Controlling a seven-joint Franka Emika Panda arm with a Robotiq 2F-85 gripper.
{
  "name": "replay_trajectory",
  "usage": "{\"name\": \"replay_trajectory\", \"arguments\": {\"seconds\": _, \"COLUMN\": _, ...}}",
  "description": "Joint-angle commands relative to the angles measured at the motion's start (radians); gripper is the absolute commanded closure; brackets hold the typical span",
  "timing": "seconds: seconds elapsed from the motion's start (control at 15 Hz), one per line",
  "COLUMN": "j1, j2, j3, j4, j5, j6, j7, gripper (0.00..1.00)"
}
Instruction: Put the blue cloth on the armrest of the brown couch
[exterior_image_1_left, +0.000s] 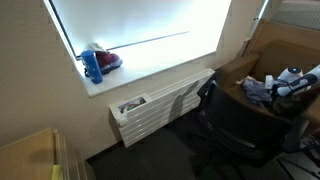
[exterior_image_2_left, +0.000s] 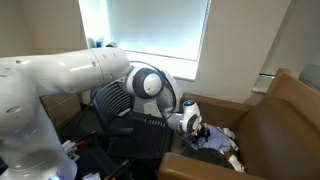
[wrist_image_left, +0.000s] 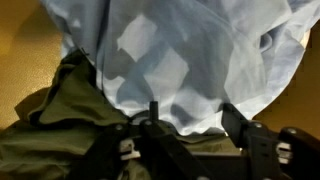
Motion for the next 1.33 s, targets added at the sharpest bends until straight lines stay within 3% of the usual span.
{"name": "replay_trajectory", "arguments": {"seconds": 0.0, "j1": -0.007, "j2": 0.000, "j3": 0.008, "j4": 0.000, "j5": -0.017, "j6": -0.023, "j7": 0.023, "gripper": 0.63}}
{"name": "replay_trajectory", "arguments": {"seconds": 0.33, "j1": -0.008, "j2": 0.000, "j3": 0.011, "j4": 0.004, "j5": -0.015, "j6": -0.033, "j7": 0.031, "gripper": 0.99}}
{"name": "replay_trajectory", "arguments": {"seconds": 0.53, "j1": -0.017, "j2": 0.000, "j3": 0.027, "j4": 0.012, "j5": -0.015, "j6": -0.066, "j7": 0.015, "gripper": 1.00}}
{"name": "replay_trajectory", "arguments": {"seconds": 0.8, "j1": -0.038, "j2": -0.020, "j3": 0.112, "j4": 0.061, "j5": -0.002, "j6": -0.293, "j7": -0.112, "gripper": 1.00}}
{"name": "replay_trajectory", "arguments": {"seconds": 1.0, "j1": 0.029, "j2": -0.054, "j3": 0.016, "j4": 0.051, "j5": -0.020, "j6": -0.165, "j7": -0.022, "gripper": 1.00}}
{"name": "replay_trajectory", "arguments": {"seconds": 1.27, "j1": 0.126, "j2": -0.137, "j3": -0.181, "j4": -0.005, "j5": -0.022, "j6": 0.005, "j7": 0.133, "gripper": 1.00}}
